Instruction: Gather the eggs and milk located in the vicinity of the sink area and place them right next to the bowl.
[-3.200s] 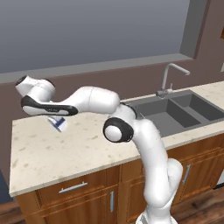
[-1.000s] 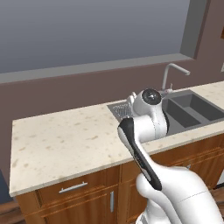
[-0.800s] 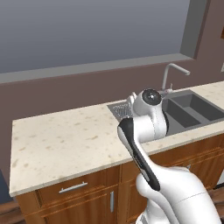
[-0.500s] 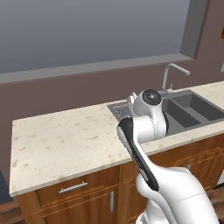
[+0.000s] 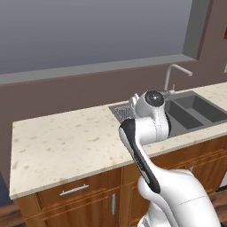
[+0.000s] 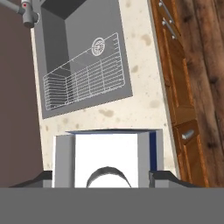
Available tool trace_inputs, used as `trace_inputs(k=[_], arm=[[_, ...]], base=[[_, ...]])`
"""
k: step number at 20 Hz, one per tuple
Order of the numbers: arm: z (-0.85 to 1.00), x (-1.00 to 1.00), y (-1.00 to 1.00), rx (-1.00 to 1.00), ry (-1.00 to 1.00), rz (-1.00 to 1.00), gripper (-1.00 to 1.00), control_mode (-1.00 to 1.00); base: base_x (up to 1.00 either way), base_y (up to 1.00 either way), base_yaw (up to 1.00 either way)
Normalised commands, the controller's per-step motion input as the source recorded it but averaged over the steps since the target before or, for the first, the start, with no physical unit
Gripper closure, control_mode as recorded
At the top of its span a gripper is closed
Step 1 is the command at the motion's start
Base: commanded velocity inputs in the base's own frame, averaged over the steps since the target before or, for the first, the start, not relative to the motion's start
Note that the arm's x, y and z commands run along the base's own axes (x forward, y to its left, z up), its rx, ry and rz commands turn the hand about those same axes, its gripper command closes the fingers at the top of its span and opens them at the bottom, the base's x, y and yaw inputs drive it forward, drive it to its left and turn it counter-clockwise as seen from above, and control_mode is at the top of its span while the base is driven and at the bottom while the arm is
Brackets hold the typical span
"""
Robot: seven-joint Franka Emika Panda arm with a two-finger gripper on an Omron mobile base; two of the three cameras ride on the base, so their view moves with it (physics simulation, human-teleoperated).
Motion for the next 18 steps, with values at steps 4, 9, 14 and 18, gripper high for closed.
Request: trace_inputs(k=[4, 9, 14, 18], arm=[[0.0, 0.0, 0.0, 0.0, 0.0, 0.0, 1.0, 1.0], [0.0, 0.0, 0.0, 0.0, 0.0, 0.0, 1.0, 1.0], [0.0, 0.0, 0.0, 0.0, 0.0, 0.0, 1.0, 1.0], [0.0, 0.0, 0.0, 0.0, 0.0, 0.0, 1.0, 1.0]], base=[[0.0, -0.08, 0.0], [-0.18, -0.52, 0.0], [-0.21, -0.65, 0.0], [-0.18, -0.71, 0.0]])
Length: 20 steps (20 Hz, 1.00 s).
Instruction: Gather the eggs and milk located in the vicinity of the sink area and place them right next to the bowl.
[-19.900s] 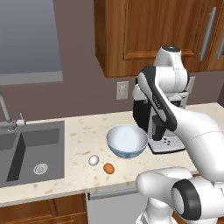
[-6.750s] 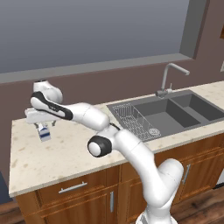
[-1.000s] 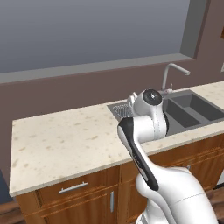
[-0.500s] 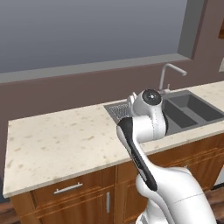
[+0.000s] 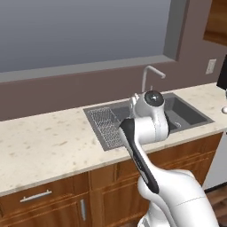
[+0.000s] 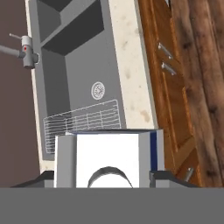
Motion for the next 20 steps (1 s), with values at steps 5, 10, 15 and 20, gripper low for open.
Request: trace_inputs(k=[5, 10, 15, 20], arm=[[0.0, 0.0, 0.0, 0.0, 0.0, 0.0, 1.0, 1.0], [0.0, 0.0, 0.0, 0.0, 0.0, 0.0, 1.0, 1.0], [0.0, 0.0, 0.0, 0.0, 0.0, 0.0, 1.0, 1.0], [0.0, 0.0, 0.0, 0.0, 0.0, 0.0, 1.0, 1.0]], base=[[-0.09, -0.74, 0.0], [0.0, -0.69, 0.0], [0.0, -0.72, 0.0], [0.0, -0.73, 0.0]])
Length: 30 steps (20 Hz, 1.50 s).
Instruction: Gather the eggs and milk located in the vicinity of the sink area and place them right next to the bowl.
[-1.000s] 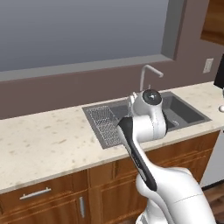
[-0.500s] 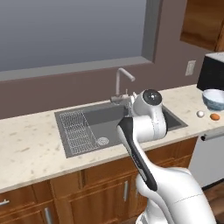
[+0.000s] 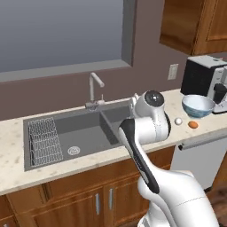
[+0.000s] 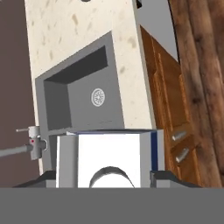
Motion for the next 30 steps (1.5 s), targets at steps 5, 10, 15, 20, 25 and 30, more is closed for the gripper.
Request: trace_inputs(k=[5, 10, 15, 20, 25, 30], arm=[[0.0, 0.0, 0.0, 0.0, 0.0, 0.0, 1.0, 1.0], [0.0, 0.0, 0.0, 0.0, 0.0, 0.0, 1.0, 1.0], [0.0, 0.0, 0.0, 0.0, 0.0, 0.0, 1.0, 1.0], [0.0, 0.0, 0.0, 0.0, 0.0, 0.0, 1.0, 1.0], [0.0, 0.0, 0.0, 0.0, 0.0, 0.0, 1.0, 1.0], [0.0, 0.0, 0.0, 0.0, 0.0, 0.0, 1.0, 1.0]], base=[[0.0, -0.68, 0.0], [0.0, -0.63, 0.0], [0.0, -0.6, 0.0], [0.0, -0.53, 0.0], [0.0, -0.5, 0.0], [0.0, -0.48, 0.0]])
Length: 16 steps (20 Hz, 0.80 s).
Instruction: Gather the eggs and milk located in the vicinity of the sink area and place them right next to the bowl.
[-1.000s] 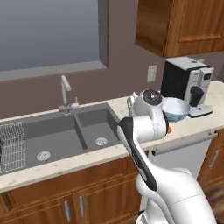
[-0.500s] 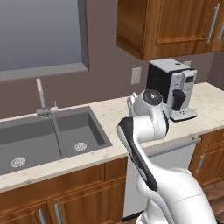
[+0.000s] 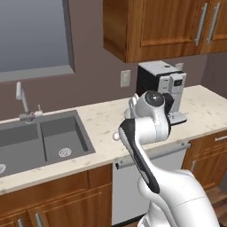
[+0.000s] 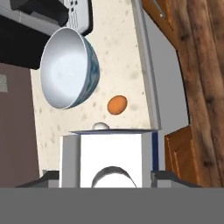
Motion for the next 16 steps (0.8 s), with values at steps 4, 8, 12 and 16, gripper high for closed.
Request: trace_inputs(k=[4, 8, 12, 16], arm=[[0.0, 0.0, 0.0, 0.0, 0.0, 0.0, 1.0, 1.0], [0.0, 0.0, 0.0, 0.0, 0.0, 0.0, 1.0, 1.0], [0.0, 0.0, 0.0, 0.0, 0.0, 0.0, 1.0, 1.0], [0.0, 0.0, 0.0, 0.0, 0.0, 0.0, 1.0, 1.0]], base=[[0.0, -0.56, 0.0], [0.0, -0.63, 0.01], [0.01, -0.54, 0.03], [0.06, -0.27, 0.01]])
